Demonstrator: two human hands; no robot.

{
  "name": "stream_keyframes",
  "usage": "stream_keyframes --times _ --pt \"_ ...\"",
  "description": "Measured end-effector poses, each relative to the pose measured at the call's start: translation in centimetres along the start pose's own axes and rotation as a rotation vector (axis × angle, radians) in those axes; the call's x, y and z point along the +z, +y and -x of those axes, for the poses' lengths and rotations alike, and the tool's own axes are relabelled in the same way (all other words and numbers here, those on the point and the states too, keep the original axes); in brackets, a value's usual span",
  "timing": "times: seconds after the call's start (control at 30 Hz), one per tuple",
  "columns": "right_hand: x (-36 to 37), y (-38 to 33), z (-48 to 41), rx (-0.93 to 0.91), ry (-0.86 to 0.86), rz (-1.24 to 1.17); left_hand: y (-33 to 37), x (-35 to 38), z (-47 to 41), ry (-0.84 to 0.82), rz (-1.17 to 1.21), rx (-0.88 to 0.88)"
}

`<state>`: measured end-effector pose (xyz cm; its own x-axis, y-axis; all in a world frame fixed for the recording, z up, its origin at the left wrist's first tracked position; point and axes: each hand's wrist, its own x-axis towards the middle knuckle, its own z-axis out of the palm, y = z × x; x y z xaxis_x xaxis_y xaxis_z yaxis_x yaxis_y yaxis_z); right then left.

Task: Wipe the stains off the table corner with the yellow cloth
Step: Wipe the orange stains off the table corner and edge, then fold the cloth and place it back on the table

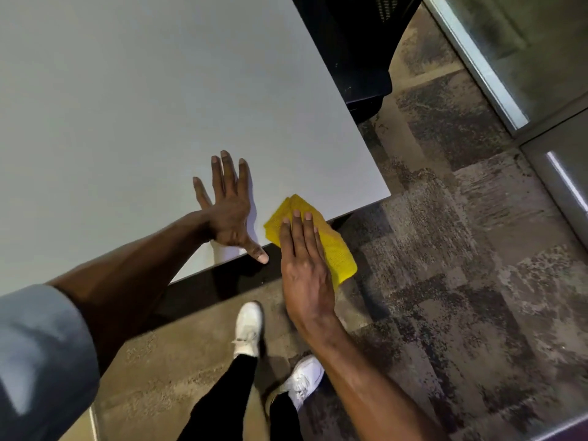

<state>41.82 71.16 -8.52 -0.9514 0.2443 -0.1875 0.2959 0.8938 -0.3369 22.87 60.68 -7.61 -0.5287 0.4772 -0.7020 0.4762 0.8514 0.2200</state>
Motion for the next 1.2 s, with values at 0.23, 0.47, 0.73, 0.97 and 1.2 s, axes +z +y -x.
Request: stream_keyframes --times 0.23,0.47,0.73,0.97,1.2 --pt "0.0 -3.2 3.5 0.098 0.038 -0.309 1.0 0.0 0.6 0.085 -0.064 -0.062" --pt "-1.9 -5.6 5.3 0.546 0.176 -0.903 0.1 -0.1 1.8 0.154 -0.147 -0.006" --pt "-5.5 -10.8 5.9 0.635 0.295 -1.224 -6.8 -2.2 8.0 0.056 0.677 0.218" --pt "-9.2 -17.4 6.5 0.456 0.130 -1.369 -12.0 -3.3 19.8 0.106 0.876 0.407" --pt "-10.9 -24.1 6.3 0.235 -0.027 -1.227 -15.5 -8.9 27.6 0.292 0.675 0.449"
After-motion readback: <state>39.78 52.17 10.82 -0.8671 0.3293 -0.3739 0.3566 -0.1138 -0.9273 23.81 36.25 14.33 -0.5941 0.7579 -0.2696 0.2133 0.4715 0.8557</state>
